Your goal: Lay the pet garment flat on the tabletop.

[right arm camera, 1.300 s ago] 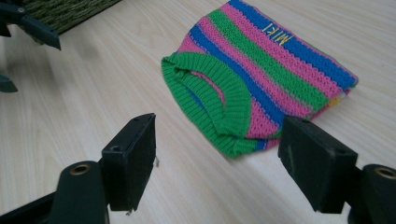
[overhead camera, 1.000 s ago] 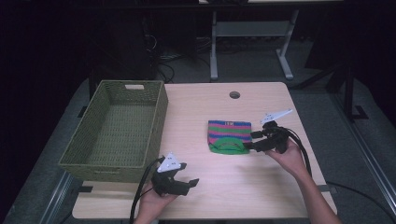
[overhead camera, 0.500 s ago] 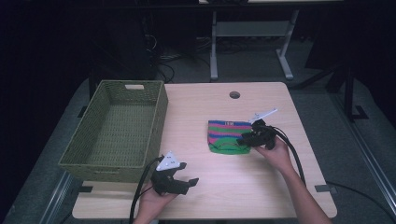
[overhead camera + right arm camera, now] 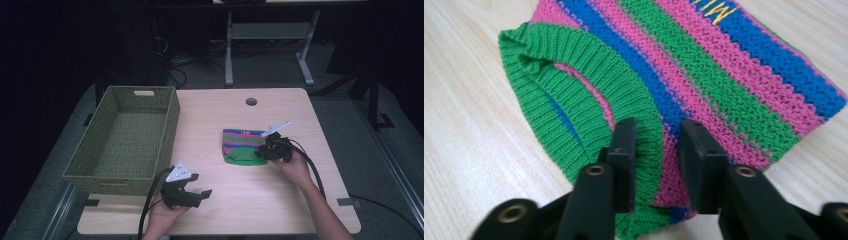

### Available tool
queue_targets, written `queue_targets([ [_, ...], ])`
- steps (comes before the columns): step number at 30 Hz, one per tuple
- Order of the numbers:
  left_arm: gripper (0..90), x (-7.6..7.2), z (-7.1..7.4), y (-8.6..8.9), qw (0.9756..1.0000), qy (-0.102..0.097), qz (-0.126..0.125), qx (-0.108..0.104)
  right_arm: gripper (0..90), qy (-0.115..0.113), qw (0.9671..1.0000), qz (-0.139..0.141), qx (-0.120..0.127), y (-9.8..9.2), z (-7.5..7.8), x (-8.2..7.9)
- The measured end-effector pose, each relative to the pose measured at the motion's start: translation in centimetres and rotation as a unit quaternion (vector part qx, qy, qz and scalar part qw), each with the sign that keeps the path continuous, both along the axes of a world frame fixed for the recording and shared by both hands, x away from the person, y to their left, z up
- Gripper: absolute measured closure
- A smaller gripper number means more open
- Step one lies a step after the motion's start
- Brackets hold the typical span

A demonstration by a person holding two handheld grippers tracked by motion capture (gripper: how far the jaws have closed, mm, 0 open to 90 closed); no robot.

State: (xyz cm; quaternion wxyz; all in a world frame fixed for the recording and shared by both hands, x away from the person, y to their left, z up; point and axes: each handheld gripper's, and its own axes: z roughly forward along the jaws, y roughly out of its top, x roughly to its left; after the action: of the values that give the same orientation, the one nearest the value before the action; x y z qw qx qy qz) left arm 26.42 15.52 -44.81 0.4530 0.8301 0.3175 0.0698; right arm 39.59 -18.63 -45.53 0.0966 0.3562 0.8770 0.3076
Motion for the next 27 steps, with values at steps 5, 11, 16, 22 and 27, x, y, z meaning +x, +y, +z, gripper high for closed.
queue_targets([
  [5,24.2,-0.1,0.0,-0.1,1.0000,-0.005,-0.001,0.008,77.0,0.004,1.0000,0.009,0.002,-0.1,0.0,-0.1],
  [11,24.2,-0.2,0.0,-0.5,0.9998,-0.009,-0.006,0.015,80.1,0.003,0.9996,0.026,-0.003,0.1,0.1,-0.8],
  [16,25.0,-0.2,0.0,-0.3,0.9999,-0.003,-0.006,0.010,81.0,0.011,0.9991,0.040,0.007,-0.3,0.1,-1.4],
  [22,26.5,-0.1,0.0,-0.5,0.9999,0.005,-0.010,0.010,81.7,0.016,0.9986,0.047,0.016,-0.5,0.0,-2.4],
  [27,28.3,-0.2,0.0,-0.5,0.9998,0.003,-0.013,0.012,82.2,0.016,0.9980,0.057,0.021,-0.6,0.0,-3.4],
])
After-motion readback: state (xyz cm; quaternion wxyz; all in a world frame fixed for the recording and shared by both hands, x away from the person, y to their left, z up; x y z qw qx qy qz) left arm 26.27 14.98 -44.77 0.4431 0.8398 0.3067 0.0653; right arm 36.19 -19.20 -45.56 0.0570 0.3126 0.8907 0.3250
